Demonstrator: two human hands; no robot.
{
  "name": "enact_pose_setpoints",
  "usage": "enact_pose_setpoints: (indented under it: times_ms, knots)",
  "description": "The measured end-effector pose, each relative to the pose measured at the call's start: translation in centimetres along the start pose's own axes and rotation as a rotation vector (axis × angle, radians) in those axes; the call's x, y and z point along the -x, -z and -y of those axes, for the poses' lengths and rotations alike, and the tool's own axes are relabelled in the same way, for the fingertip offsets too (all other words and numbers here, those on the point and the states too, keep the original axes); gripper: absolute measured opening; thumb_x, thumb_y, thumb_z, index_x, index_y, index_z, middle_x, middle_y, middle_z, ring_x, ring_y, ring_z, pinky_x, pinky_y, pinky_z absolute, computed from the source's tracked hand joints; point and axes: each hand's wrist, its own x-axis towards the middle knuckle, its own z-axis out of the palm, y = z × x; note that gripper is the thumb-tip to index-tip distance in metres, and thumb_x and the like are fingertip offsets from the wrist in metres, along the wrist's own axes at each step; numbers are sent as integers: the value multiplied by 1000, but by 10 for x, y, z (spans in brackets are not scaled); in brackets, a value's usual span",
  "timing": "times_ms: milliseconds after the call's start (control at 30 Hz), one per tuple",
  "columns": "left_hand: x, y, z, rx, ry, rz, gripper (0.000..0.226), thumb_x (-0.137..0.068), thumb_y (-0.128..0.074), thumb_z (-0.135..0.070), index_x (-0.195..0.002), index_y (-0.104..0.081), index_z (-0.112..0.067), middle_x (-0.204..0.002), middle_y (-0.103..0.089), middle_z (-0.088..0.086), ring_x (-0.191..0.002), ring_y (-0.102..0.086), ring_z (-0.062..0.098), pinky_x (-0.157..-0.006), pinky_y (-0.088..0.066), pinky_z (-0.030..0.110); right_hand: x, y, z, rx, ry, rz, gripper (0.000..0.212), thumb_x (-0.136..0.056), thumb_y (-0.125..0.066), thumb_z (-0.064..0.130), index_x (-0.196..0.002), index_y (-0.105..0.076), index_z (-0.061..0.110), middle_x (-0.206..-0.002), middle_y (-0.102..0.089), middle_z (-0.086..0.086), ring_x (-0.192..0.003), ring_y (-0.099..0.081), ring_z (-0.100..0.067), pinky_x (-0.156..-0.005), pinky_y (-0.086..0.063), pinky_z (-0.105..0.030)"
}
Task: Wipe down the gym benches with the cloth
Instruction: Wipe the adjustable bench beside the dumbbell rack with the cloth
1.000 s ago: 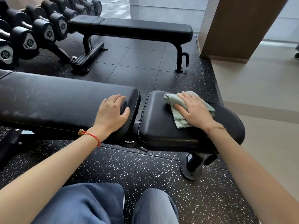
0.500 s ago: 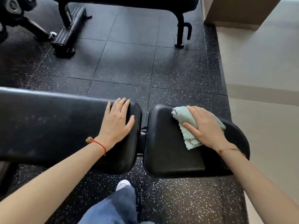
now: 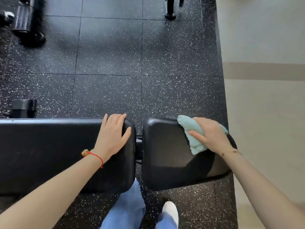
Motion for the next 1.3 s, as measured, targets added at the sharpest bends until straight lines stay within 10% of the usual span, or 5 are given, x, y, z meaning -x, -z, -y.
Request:
enact_pose_setpoints:
  times_ms: [500, 900, 1300]
  knots:
    - [-9, -1, -10, -34, 64, 53, 52, -90, -36, -41, -128, -51, -9, -124, -57, 8, -122, -48, 29, -117, -20, 46, -39, 0, 10, -22, 133, 223, 58, -92, -43, 64, -134, -48, 24, -125, -60, 6, -113, -55, -18, -95, -38, -35]
    - [-11, 12, -5, -28, 38, 127, 56, -92, -38, -46, -133, -48, -10, -129, -56, 6, -124, -48, 26, -119, -23, 43, 4, 13, -47, -149, -249, 66, 39, -95, -47, 49, -120, -57, 21, -107, -64, 2, -100, -59, -23, -89, -42, -41]
    - [46, 51, 143, -66, 221, 78, 61, -97, -28, -39, -147, -35, -4, -151, -38, 13, -144, -29, 29, -120, -20, 48, -107, -43, 187, -160, 56, 216, 51, -95, -31, 62, -124, -53, 25, -110, -64, 5, -102, -58, -20, -88, -42, -40]
